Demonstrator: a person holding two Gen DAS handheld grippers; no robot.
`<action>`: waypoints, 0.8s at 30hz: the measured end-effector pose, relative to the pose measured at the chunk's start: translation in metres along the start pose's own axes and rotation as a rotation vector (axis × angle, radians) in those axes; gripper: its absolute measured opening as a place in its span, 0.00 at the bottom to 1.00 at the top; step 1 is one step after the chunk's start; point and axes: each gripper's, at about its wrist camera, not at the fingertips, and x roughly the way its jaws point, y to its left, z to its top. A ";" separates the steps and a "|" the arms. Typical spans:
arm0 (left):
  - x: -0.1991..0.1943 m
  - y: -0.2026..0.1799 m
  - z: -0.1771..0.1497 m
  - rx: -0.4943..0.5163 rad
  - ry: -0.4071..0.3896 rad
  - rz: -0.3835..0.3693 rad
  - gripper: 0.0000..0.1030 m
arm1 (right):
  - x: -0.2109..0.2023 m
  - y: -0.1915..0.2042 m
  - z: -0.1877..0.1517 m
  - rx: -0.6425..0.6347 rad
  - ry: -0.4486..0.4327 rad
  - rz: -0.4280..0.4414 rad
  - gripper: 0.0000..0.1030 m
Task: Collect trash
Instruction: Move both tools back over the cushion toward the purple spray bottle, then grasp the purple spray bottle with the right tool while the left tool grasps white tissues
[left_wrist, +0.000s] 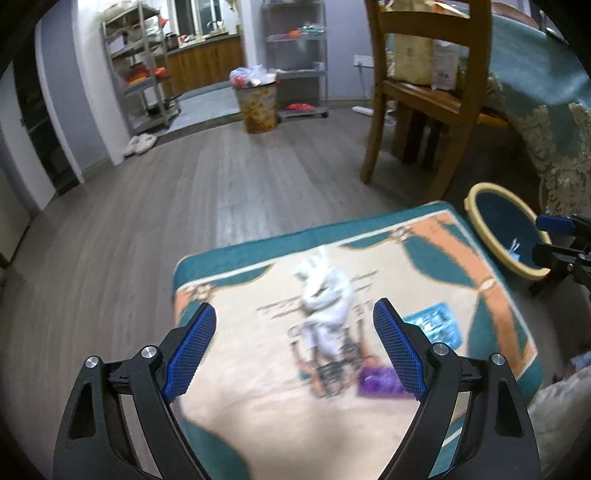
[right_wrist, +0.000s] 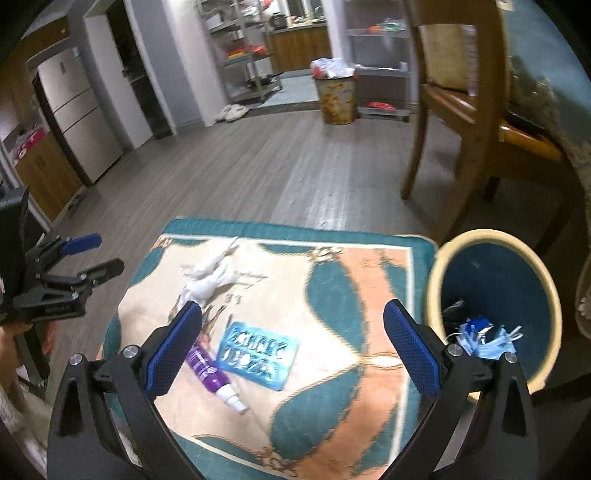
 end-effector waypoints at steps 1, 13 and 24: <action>0.002 0.006 -0.003 -0.003 0.008 0.006 0.85 | 0.006 0.007 -0.003 -0.022 0.015 0.002 0.94; 0.019 0.055 -0.030 -0.074 0.087 0.047 0.85 | 0.089 0.101 -0.063 -0.299 0.203 0.075 0.78; 0.042 0.051 -0.033 -0.096 0.152 0.019 0.85 | 0.136 0.123 -0.091 -0.390 0.285 0.061 0.53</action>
